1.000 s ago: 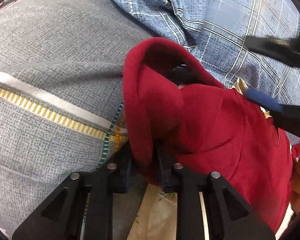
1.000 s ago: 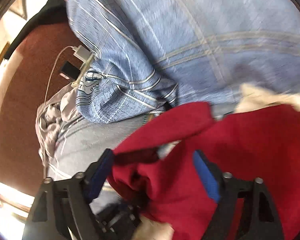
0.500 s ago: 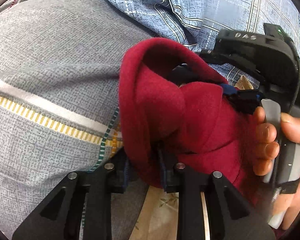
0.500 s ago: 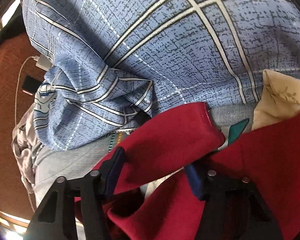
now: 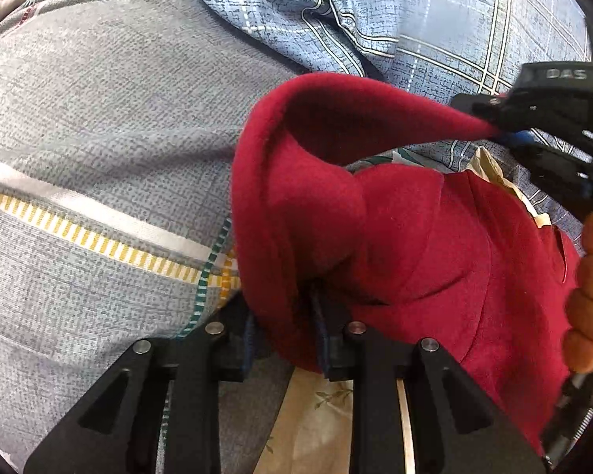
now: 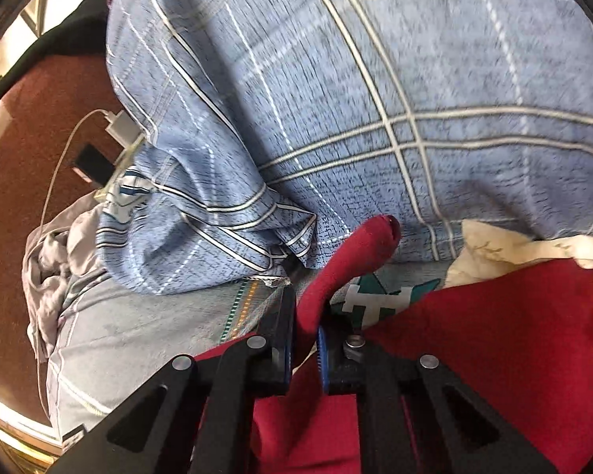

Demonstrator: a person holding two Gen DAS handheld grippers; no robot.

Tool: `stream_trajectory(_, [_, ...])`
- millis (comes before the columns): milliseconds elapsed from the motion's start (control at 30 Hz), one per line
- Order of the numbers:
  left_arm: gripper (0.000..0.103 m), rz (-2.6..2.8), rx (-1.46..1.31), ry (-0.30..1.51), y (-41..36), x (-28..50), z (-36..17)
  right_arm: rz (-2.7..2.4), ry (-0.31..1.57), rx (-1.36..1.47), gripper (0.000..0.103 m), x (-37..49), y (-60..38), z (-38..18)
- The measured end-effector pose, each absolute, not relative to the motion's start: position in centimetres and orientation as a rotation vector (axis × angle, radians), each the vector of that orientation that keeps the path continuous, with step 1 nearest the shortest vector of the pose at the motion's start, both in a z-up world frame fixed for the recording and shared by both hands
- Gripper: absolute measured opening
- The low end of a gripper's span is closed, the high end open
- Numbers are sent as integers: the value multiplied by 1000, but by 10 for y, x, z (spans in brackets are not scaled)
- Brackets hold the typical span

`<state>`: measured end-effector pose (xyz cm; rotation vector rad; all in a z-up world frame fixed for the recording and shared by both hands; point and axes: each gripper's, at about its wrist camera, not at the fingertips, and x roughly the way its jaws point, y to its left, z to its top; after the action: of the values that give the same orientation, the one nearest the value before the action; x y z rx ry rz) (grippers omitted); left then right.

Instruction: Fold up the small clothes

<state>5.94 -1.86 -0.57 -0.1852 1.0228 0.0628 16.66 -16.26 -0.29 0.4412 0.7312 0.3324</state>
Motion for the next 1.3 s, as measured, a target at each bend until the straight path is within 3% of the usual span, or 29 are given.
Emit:
stream_trajectory(333, [24,44,-198,974,-29,61,11,300,655,410,8,147,-201,17])
stream_trajectory(400, [38,28,-209,947,-32,61,17,291,625,418,8,139,-208,25])
stream_trajectory(633, [42,-43,-186,853,-48,55,41,257,483,450,7,98,-250,63])
stream_trajectory(733, [58,-146,-233,814,-56,48,56,214,406,419,7,75,-274,89])
stream_trajectory(867, [68,-242,-204,725,-63,27,77,144,365,379,7,41,-316,98])
stream_trajectory(1000, [71,-265,-147,710,-63,25,76,48,405,345,7,15,-354,76])
stream_trajectory(1300, [71,-303,-158,717,-54,9,75,-103,589,482,7,-19,-427,-33])
